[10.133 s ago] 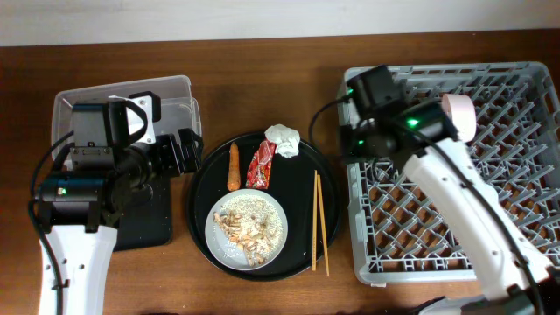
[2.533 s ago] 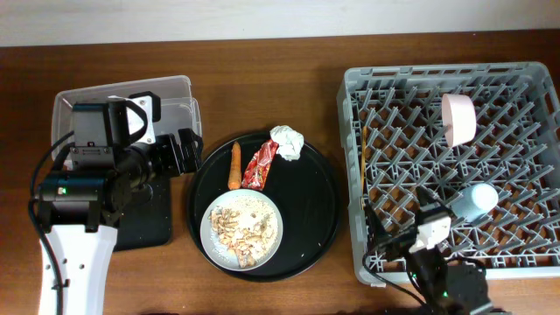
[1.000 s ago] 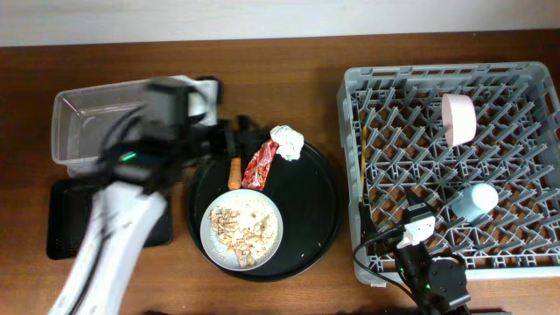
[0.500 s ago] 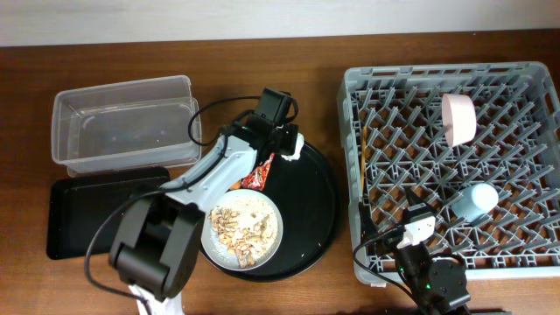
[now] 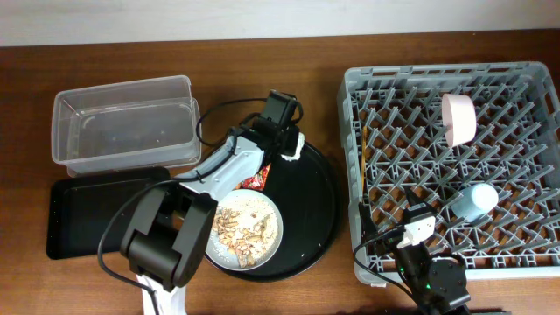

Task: Sort waste into correct bins and load items into the dishwasher rack
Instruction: 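Move the left gripper to the white tissue and grasp it, then carry the tissue left and drop it into the clear bin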

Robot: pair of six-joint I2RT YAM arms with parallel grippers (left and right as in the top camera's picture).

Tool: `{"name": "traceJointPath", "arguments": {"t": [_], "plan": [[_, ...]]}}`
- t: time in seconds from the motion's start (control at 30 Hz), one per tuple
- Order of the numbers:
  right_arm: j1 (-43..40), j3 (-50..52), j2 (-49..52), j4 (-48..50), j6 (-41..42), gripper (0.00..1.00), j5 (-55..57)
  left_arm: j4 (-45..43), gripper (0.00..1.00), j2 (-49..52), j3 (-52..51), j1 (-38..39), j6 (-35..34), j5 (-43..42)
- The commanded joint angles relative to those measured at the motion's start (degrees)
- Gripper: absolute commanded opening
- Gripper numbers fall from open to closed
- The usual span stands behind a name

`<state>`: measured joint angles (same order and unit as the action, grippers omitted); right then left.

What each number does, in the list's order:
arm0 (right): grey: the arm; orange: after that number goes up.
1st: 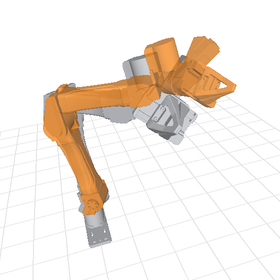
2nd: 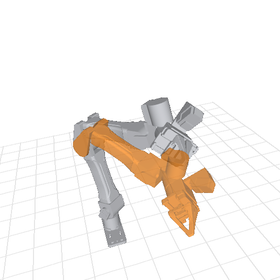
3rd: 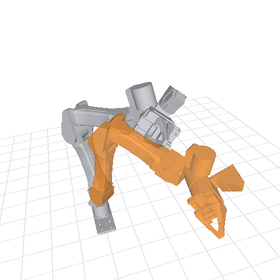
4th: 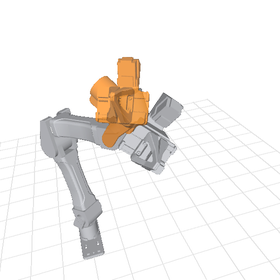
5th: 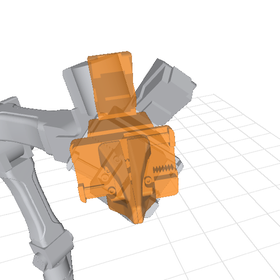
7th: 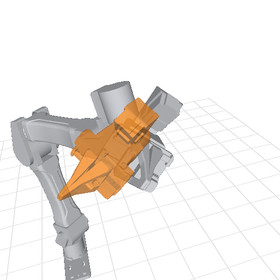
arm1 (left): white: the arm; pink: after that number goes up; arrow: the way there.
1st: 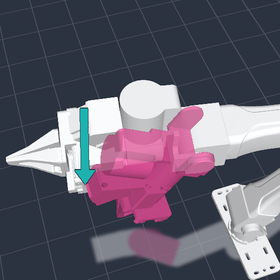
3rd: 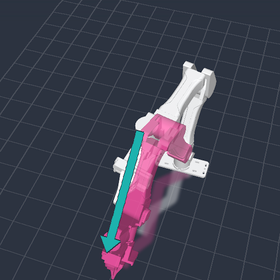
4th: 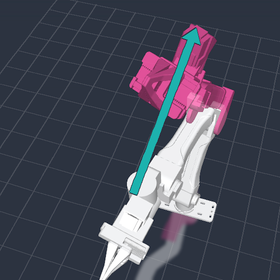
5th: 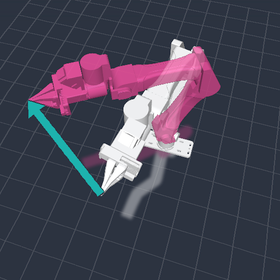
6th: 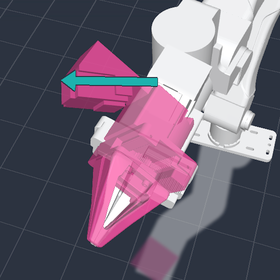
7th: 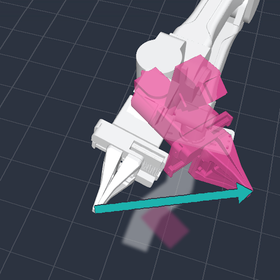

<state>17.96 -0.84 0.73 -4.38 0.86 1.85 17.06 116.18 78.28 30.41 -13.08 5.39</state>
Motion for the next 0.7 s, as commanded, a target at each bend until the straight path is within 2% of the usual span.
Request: {"name": "traceJointPath", "arguments": {"t": [0.0, 0.1, 0.13, 0.23, 0.27, 0.4, 0.57, 0.67], "plan": [[-0.4, 0.5, -0.5, 0.0, 0.0, 0.98, 0.1, -0.1, 0.44, 2.1, 0.3, 0.3, 0.1, 0.0], [-0.4, 0.5, -0.5, 0.0, 0.0, 0.99, 0.1, -0.2, 0.44, 2.4, 0.3, 0.3, 0.1, 0.0], [-0.4, 0.5, -0.5, 0.0, 0.0, 0.98, 0.1, -0.6, 0.39, 2.4, 0.3, 0.3, 0.1, 0.0], [-0.4, 0.5, -0.5, -0.1, 0.0, 0.98, 0.1, -1.0, 0.04, 2.2, 0.7, 0.3, 0.1, 0.0], [-0.4, 0.5, -0.5, 0.0, 0.0, 0.98, 0.1, -0.5, 0.00, 1.9, 1.2, 0.3, 0.1, 0.0], [-0.4, 0.5, -0.5, 0.0, 0.0, 0.98, 0.1, 3.9, 0.00, -2.6, 2.9, 0.2, 0.1, 0.0], [-0.4, 0.5, -0.5, -0.1, 0.0, 0.98, 0.1, 11.0, 0.00, -13.1, 3.7, -0.9, 0.1, 0.0], [-0.4, 0.5, -0.5, -0.1, 0.0, 0.98, 0.1, 11.8, 0.00, -17.2, 3.7, -1.0, -0.7, -1.5]]}}
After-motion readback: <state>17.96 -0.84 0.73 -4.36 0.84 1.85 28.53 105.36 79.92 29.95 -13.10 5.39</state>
